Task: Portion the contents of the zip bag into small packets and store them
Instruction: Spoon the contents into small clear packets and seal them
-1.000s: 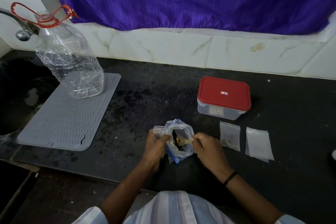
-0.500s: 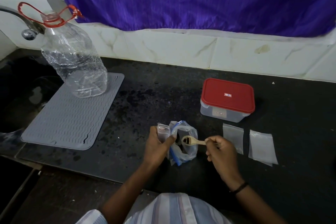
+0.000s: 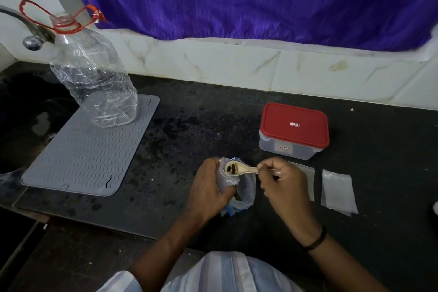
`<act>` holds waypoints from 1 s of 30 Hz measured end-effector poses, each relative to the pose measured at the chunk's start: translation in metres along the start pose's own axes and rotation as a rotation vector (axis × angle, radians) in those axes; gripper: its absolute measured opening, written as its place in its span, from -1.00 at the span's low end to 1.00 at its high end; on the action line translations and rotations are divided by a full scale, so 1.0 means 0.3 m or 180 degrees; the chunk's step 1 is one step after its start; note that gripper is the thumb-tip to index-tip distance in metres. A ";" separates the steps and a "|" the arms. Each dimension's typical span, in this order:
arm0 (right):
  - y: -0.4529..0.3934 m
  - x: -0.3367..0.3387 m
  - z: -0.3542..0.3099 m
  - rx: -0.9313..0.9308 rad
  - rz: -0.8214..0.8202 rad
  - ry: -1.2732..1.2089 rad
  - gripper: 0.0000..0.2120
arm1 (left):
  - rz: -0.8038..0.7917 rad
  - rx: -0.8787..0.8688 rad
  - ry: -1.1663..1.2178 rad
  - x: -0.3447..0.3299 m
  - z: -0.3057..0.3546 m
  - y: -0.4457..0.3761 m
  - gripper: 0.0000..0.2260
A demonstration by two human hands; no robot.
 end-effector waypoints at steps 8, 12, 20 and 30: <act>0.003 -0.121 -0.087 0.2035 -0.1289 0.1166 -0.79 | 0.0029 -0.0204 -0.0090 0.000 0.006 -0.004 -0.67; 0.013 -0.110 -0.097 0.2299 -0.1591 0.1156 -0.73 | -0.0021 -0.0274 -0.0038 0.004 0.007 -0.004 -0.71; 0.030 0.008 -0.062 0.1824 -0.0069 0.1018 -0.83 | 0.0070 0.0210 0.0393 0.038 -0.018 -0.010 -0.65; 0.116 -0.142 0.223 0.0257 -0.1437 0.1094 -0.83 | 0.0158 0.0141 0.0919 0.056 0.021 -0.010 -0.63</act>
Point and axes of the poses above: each hand's wrist, its own y-axis away from the middle knuckle, its own x-axis out of the back of the hand, z = x × y, the point moved 5 cm from there along -y, towards the middle knuckle, and after that the axes turned 13 degrees about x, right-handed, at the moved point
